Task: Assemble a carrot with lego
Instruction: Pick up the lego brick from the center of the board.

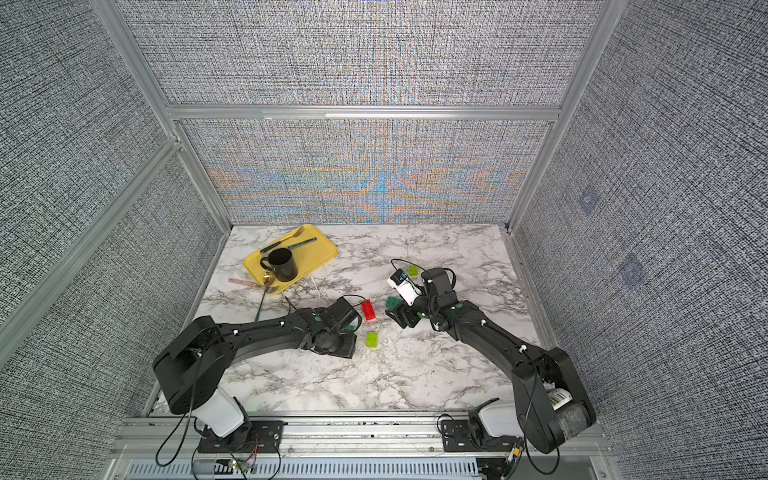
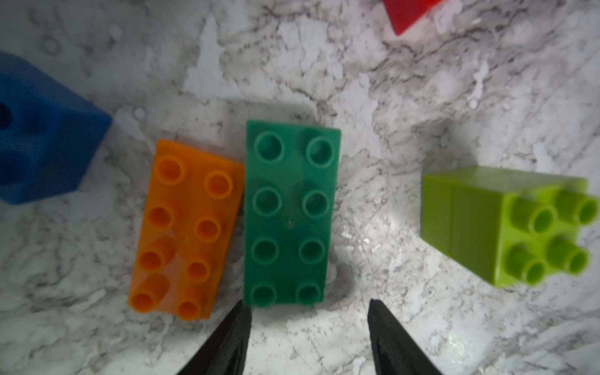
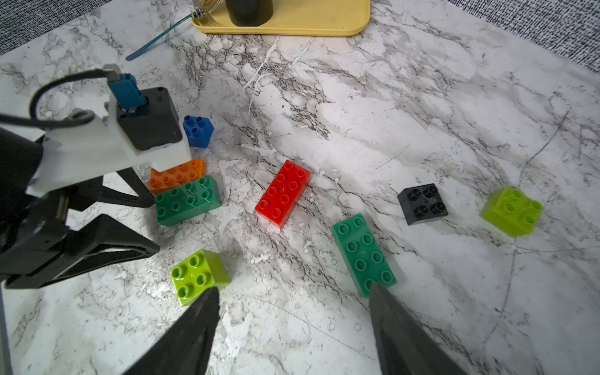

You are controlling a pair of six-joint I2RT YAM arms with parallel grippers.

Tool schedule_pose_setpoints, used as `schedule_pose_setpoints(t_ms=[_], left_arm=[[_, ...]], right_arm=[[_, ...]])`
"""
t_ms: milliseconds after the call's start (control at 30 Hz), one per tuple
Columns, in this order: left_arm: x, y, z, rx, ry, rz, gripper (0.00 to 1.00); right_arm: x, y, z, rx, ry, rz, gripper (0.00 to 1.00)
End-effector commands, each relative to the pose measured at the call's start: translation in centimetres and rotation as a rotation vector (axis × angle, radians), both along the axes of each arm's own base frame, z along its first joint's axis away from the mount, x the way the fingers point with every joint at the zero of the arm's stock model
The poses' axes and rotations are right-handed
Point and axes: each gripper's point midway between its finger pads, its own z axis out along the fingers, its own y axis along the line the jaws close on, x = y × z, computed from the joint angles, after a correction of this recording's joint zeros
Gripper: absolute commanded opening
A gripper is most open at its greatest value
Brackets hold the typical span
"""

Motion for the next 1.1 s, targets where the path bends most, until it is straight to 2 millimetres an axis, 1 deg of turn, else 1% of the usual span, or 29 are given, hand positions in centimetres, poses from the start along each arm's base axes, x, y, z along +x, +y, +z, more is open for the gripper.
schedule_pose_setpoints(t_ms=[0,133,267,300,400,467,567,633,700,767,867,933,1067], left_arm=[[0.9,1.0,-0.5,0.089,-0.031,-0.004,0.63],[2.0,1.6,-0.6,0.150,-0.072,-0.003,0.65],[2.9,1.1,-0.6,0.155,-0.092,-0.028,0.65],[3.0,0.7,-0.6,0.143,-0.090,-0.037,0.64],[3.1,-0.3,-0.8,0.119,-0.083,-0.062,0.59],[3.4,-0.5,-0.9,0.119,-0.089,-0.073,0.56],[3.7,-0.7,-1.3,0.128,-0.090,-0.090,0.50],[3.9,-0.7,-1.3,0.138,-0.099,-0.101,0.44],[4.3,-0.7,-0.7,0.144,-0.130,-0.115,0.39],[5.0,-0.3,0.3,0.159,-0.178,-0.125,0.34],[5.6,0.0,2.5,0.167,-0.258,-0.172,0.25],[5.5,-0.1,4.2,0.149,-0.298,-0.237,0.22],[4.2,-1.0,6.5,0.087,-0.322,-0.417,0.19]], right_arm=[[0.4,-0.1,0.3,0.000,-0.014,-0.017,0.75],[0.5,-0.2,0.1,-0.006,-0.012,-0.023,0.74],[0.7,-0.3,-0.2,-0.016,-0.006,-0.031,0.74],[0.8,-0.4,-0.2,-0.019,-0.006,-0.035,0.74],[0.9,-0.6,-0.4,-0.026,-0.002,-0.044,0.74],[0.9,-0.7,-0.4,-0.028,-0.003,-0.053,0.74],[1.1,-1.0,-0.4,-0.026,0.003,-0.072,0.74],[1.3,-1.4,-0.4,-0.016,0.010,-0.097,0.74],[1.6,-2.1,-0.2,0.009,0.016,-0.139,0.74],[1.9,-3.2,0.2,0.048,0.017,-0.197,0.74],[2.2,-5.0,1.1,0.100,0.003,-0.285,0.74],[2.3,-6.4,1.8,0.125,-0.013,-0.350,0.74],[2.0,-7.8,2.5,0.137,-0.044,-0.410,0.74]])
